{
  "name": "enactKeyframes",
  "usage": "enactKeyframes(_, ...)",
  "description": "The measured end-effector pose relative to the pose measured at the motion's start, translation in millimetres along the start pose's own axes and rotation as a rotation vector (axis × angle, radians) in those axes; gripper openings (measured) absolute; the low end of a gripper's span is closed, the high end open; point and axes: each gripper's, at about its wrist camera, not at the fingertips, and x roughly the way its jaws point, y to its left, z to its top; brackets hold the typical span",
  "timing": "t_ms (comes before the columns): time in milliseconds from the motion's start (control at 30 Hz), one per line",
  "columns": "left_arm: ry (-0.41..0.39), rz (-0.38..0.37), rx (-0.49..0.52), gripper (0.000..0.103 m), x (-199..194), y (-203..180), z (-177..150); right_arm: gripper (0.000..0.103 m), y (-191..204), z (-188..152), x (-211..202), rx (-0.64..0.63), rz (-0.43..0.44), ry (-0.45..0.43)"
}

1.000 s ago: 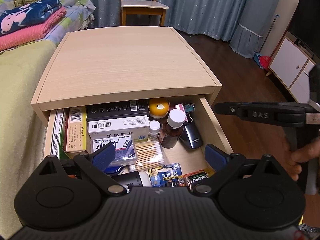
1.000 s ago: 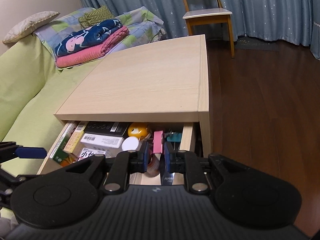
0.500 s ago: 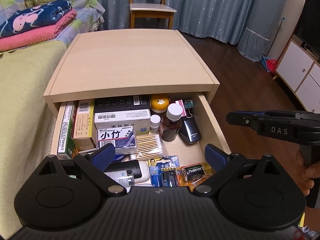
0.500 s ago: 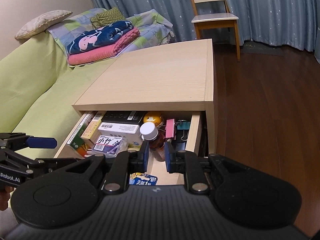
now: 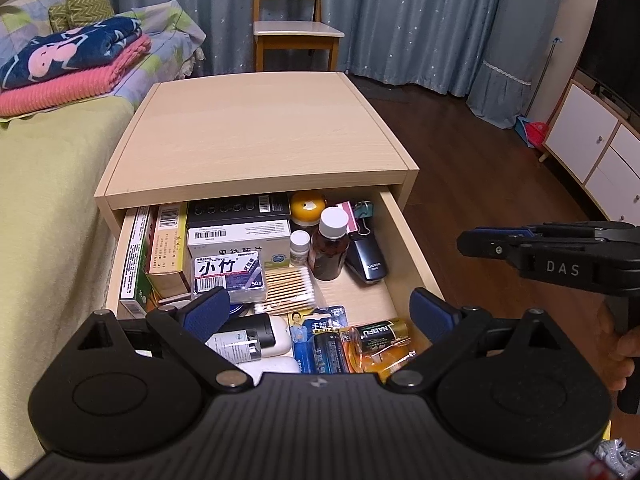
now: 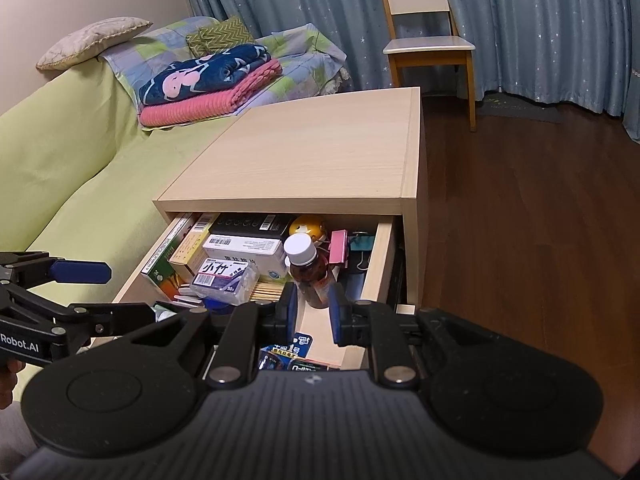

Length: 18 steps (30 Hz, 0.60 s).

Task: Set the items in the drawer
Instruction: 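Withdraw the right tool and bring it to the drawer front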

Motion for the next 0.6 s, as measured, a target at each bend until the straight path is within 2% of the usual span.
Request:
enactKeyframes(500, -0.011, 0.011, -0.010, 0.098, -11, -6, -21, 0.015, 3, -21, -20, -0.039, 0.015, 0.011)
enactKeyframes(600, -0.013, 0.013, -0.023, 0.098, -14, -4, -27, 0.024, 4, -29, -26, -0.058, 0.029, 0.009)
